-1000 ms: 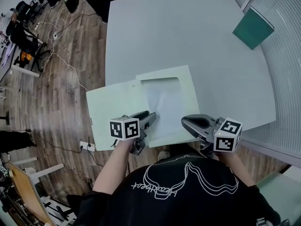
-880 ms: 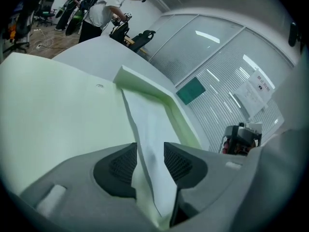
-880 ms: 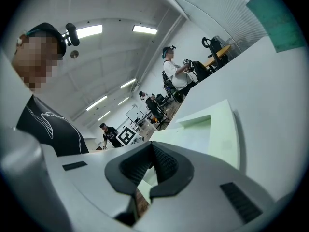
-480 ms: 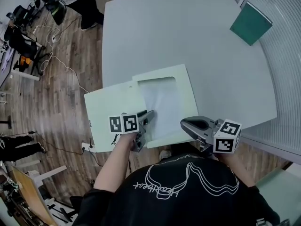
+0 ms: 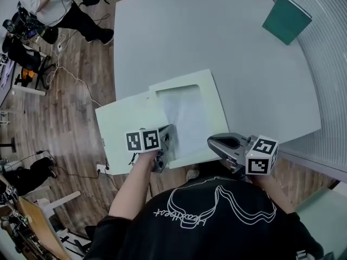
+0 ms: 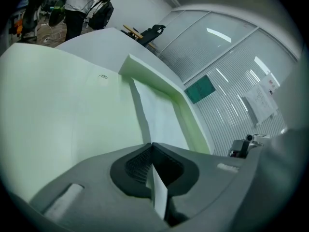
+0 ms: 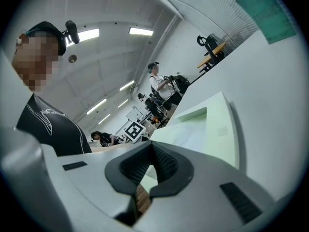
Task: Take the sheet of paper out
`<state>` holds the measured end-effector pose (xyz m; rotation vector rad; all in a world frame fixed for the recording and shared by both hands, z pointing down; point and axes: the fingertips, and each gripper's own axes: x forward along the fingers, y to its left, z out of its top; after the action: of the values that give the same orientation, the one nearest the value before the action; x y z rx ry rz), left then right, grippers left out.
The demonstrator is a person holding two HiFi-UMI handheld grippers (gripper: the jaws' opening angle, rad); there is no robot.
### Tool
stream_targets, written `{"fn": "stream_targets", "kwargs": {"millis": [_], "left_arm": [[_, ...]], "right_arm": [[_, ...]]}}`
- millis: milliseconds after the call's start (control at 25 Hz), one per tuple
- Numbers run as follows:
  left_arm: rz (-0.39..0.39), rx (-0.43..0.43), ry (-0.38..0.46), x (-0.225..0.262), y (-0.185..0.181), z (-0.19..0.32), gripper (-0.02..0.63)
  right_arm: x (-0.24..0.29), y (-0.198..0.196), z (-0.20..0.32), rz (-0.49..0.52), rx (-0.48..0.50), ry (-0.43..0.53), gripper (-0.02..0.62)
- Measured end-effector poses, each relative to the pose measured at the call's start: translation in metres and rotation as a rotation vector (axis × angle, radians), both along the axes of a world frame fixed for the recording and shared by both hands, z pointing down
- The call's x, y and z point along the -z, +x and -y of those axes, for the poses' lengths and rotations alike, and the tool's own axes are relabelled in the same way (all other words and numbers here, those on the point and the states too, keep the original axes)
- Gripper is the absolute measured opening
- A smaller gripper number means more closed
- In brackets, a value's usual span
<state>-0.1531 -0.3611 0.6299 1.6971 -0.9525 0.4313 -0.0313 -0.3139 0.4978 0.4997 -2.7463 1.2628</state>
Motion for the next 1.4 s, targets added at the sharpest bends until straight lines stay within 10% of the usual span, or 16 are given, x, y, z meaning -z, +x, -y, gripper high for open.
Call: {"fn": "stream_targets", "kwargs": {"millis": [1400], "left_arm": [[0.143,0.17,0.129,0.046,-0.103,-0.058,0.012]], "right_arm": [[0.026,-0.035,-0.032,-0.116,0.059,0.073,0.009]]}}
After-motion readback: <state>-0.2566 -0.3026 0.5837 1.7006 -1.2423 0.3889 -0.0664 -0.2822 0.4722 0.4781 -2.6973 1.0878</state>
